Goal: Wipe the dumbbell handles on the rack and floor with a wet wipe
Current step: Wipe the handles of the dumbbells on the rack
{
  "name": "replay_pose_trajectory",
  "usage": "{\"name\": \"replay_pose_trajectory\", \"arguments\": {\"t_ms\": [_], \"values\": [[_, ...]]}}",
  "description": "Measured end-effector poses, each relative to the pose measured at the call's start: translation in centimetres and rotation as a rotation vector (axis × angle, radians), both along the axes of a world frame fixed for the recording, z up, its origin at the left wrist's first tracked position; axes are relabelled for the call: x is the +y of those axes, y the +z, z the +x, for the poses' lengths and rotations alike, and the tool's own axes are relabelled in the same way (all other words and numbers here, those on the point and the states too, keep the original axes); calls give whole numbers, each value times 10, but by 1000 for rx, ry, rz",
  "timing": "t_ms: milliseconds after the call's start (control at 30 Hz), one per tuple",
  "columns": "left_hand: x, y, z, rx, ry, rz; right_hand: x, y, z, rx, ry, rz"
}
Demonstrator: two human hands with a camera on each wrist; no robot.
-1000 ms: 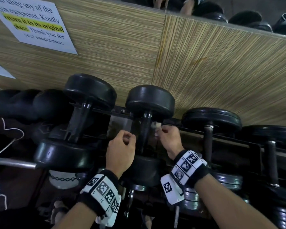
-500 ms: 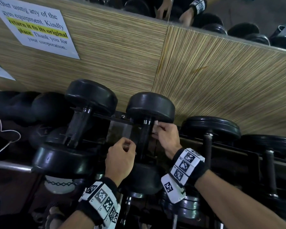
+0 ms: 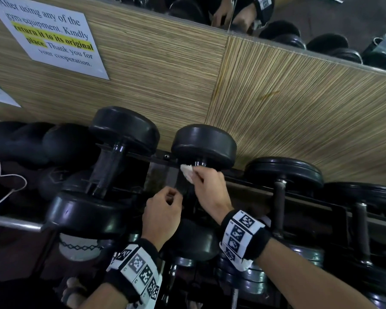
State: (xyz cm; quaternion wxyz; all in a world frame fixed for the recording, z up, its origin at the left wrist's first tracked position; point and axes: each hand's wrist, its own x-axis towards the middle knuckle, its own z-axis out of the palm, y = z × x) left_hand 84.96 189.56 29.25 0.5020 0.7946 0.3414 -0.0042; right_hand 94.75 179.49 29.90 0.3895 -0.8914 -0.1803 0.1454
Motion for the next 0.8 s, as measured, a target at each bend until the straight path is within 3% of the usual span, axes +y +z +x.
{"name": "replay_pose_trajectory", "arguments": {"t_ms": [200,433,633,800], "values": [[2,-3,-1,-12,1,-18,-20,-3,4,-90,-291,113],[2,-3,-1,-3,-8,-46,-38,-39,0,391,-648,312],[2,-3,-1,5,-17,-35,-29,-56,16,517,-536,237],[2,-3,1,4,-15,-31,-13,-47,25,626,-461,407]]}}
